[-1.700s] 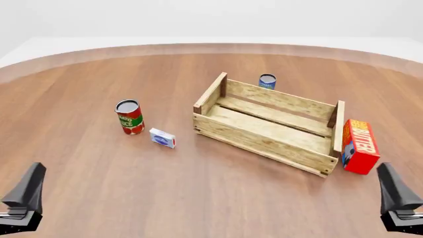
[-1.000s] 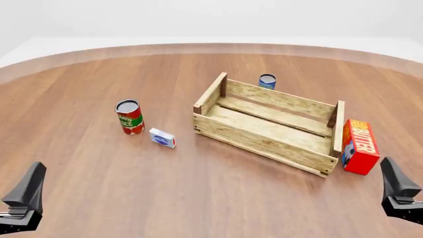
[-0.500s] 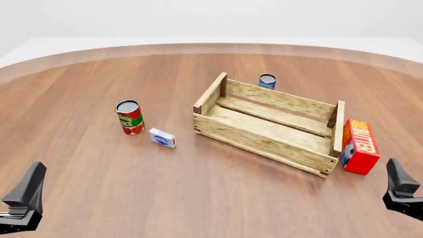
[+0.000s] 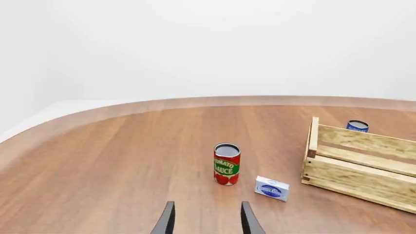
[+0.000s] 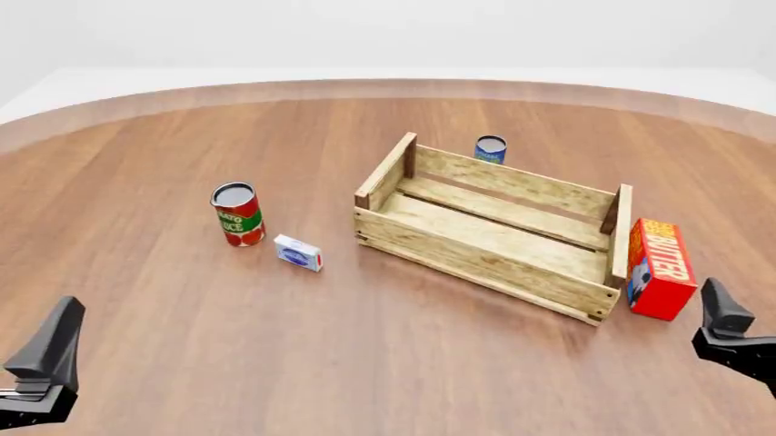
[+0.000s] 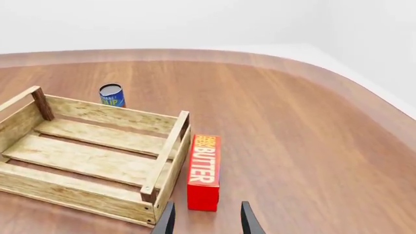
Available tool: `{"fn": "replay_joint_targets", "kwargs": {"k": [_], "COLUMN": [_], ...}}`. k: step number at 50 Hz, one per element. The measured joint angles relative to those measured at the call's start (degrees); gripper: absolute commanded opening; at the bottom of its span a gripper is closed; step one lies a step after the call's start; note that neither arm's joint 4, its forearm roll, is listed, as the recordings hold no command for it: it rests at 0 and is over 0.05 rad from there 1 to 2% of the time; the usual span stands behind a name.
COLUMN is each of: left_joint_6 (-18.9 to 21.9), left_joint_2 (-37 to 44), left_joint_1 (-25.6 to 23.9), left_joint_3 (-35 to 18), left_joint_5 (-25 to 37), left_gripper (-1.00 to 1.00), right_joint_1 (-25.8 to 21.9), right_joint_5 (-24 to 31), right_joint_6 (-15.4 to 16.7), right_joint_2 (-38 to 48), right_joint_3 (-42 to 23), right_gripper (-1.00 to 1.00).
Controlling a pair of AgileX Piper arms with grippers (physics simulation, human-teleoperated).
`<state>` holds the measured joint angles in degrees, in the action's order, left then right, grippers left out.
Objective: Pick up the butter and put it in the tray.
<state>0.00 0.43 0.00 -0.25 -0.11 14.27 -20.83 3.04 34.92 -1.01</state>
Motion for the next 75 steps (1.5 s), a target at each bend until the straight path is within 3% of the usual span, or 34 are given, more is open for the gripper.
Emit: {"fn": "replay_joint_targets", "kwargs": {"k": [33,75], "left_joint_6": [0.00,0.00], "left_joint_2": [0.00,0.00], "left_joint_1": [0.00,0.00], "left_joint_3": [0.00,0.00], "left_joint_5": [0.00,0.00], "left_gripper": [1.00,1.00], "right_joint_1": [-0.79,0.12], "right_joint_5": [-21.07,-37.68], "right_joint_6": [-0.26,-0.40], "right_joint_2": [22.96,41.71], "right_joint_3": [0.11,-0.64], "right_gripper": [1.00,1.00]}}
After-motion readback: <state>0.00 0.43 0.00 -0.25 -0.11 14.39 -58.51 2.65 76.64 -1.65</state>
